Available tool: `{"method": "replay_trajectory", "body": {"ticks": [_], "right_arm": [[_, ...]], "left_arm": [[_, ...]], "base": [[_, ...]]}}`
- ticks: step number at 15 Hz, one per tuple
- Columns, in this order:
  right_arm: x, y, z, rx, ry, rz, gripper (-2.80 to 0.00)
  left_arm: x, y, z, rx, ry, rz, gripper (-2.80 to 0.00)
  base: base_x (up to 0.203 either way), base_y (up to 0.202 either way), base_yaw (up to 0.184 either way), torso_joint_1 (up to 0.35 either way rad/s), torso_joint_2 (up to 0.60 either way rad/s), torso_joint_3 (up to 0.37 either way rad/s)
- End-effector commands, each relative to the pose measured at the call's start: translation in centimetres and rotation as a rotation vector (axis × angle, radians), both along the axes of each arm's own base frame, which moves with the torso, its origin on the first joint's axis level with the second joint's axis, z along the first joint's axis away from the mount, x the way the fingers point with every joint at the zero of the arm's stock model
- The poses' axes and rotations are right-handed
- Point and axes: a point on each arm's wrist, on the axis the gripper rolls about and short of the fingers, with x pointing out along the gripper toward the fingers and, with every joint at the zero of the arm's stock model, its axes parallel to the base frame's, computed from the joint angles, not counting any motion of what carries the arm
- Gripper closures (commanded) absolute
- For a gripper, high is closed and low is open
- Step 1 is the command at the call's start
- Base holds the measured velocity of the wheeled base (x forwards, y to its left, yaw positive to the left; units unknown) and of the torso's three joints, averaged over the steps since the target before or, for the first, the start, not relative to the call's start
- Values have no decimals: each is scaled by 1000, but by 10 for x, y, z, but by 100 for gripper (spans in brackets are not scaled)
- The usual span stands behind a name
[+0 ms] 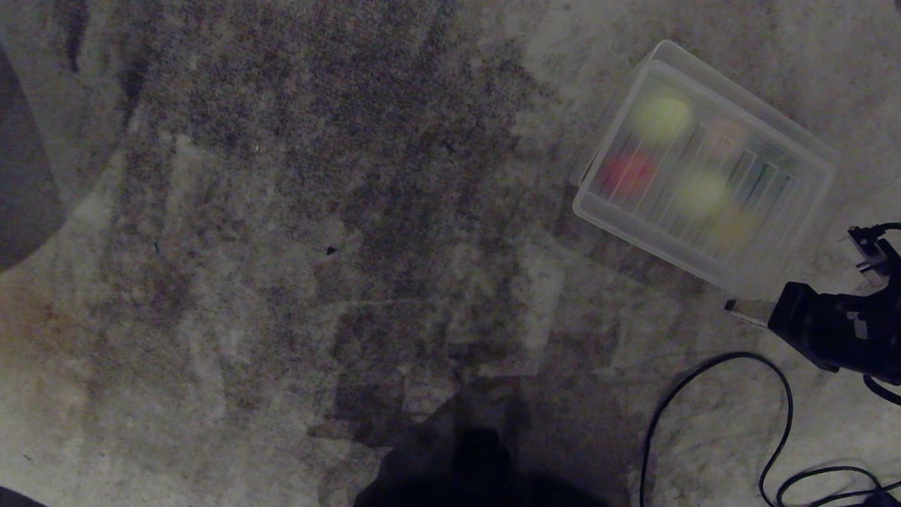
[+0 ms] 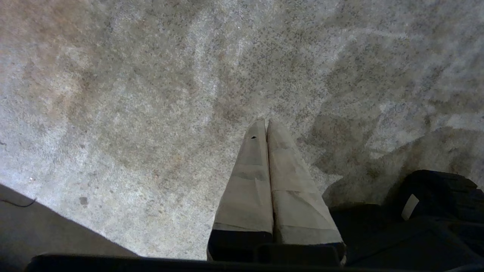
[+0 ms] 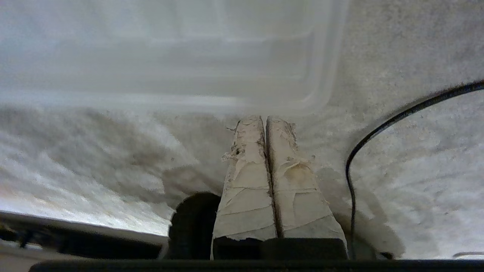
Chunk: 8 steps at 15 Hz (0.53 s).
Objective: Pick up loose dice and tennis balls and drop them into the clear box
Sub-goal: Close the lid
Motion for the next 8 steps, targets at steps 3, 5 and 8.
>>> {"method": "replay_trajectory", "body": {"ticks": [3, 5, 8], "right_arm": [[10, -1, 4, 8, -47, -6, 0], [10, -2, 7, 6, -57, -10, 0], [8, -2, 5, 0, -55, -6, 0]], "left_arm": [[0, 0, 0, -1, 2, 1, 0], [0, 0, 0, -1, 2, 1, 0], [0, 0, 0, -1, 2, 1, 0]], "base": [[0, 0, 0, 0, 0, 0], [0, 0, 0, 0, 0, 0], [0, 0, 0, 0, 0, 0]]}}
